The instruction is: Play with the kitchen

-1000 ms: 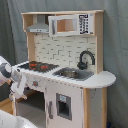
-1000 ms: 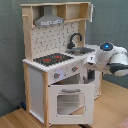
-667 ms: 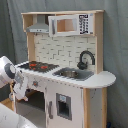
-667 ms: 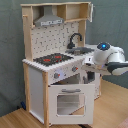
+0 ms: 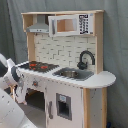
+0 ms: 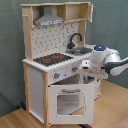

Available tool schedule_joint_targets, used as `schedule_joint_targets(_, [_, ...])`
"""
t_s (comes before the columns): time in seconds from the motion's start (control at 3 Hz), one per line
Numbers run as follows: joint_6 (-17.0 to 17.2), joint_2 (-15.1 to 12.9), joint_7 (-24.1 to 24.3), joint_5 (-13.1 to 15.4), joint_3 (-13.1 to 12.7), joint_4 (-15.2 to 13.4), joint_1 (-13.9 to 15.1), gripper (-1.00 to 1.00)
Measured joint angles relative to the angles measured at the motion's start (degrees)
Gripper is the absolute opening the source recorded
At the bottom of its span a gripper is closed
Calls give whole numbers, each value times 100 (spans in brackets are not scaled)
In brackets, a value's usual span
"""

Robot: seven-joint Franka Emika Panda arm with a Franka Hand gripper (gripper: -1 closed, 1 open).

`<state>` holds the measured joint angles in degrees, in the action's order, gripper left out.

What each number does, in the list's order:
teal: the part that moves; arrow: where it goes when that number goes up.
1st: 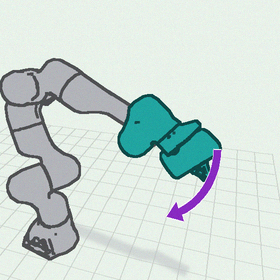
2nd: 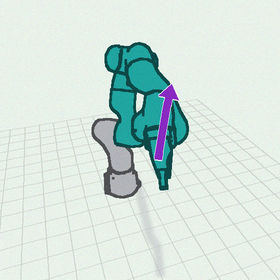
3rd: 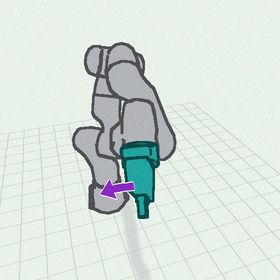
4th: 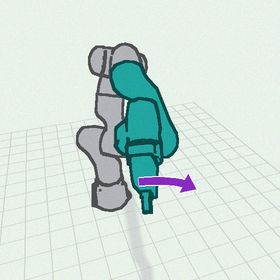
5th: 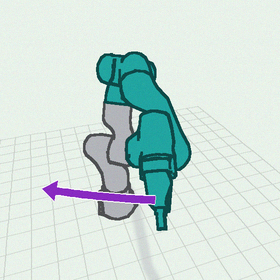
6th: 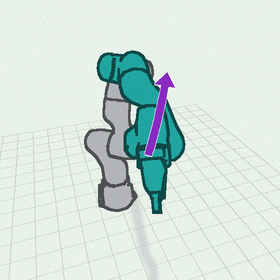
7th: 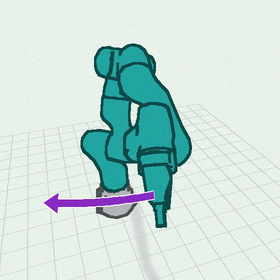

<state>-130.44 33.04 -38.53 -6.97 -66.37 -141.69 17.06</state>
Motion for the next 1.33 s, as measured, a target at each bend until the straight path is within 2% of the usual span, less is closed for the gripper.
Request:
schedule_joint_targets(0.67, [-628, -934, -58, 44, -278, -49, 239, 100])
schedule_joint_targets(1.0, [-820, -1394, 41, 42, -570, -79, 320, 100])
schedule_joint_targets(1.33, [-1030, -1507, 522, 41, -872, -80, 326, 100])
